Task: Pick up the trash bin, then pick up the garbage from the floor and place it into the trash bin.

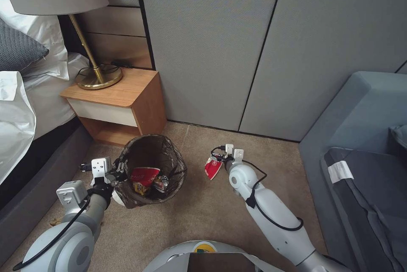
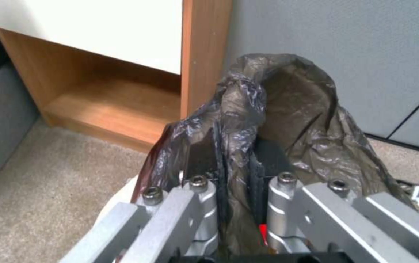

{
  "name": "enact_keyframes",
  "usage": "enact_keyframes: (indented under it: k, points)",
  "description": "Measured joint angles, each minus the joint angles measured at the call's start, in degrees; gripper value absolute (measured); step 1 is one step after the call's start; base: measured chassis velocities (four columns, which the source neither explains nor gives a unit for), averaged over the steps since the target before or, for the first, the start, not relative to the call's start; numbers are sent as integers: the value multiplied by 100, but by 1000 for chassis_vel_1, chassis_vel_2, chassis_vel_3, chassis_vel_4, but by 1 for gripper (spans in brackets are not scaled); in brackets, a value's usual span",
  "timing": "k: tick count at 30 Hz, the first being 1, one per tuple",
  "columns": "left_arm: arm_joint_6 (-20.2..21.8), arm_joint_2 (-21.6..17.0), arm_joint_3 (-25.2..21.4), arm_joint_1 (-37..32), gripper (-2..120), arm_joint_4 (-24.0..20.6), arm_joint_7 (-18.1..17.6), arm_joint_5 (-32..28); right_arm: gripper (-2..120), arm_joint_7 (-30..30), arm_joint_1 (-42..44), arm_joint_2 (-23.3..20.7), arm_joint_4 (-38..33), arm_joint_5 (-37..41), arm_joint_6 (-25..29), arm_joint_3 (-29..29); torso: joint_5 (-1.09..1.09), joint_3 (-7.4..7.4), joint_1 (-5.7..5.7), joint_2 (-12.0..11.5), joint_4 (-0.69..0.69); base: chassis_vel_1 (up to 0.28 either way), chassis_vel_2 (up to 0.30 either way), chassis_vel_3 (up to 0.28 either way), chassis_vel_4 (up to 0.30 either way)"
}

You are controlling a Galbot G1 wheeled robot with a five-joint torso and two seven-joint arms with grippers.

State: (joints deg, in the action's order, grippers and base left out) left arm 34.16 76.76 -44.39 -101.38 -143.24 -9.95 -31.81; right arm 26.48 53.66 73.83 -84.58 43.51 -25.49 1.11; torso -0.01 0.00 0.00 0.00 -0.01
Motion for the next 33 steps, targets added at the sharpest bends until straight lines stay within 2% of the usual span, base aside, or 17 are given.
enact_keyframes:
  k: [27, 33]
  points:
    - [7, 9, -27, -9, 8, 0, -1, 17, 100, -56, -977, 1073, 2318, -570, 212, 2, 0, 0, 0, 0, 2, 0, 0, 0, 0]
    - [8, 12, -10, -2, 8, 0, -5, 11, 100, -96, -1123, 1191, 2633, -752, 282, 49, 0, 0, 0, 0, 1, 0, 0, 0, 0]
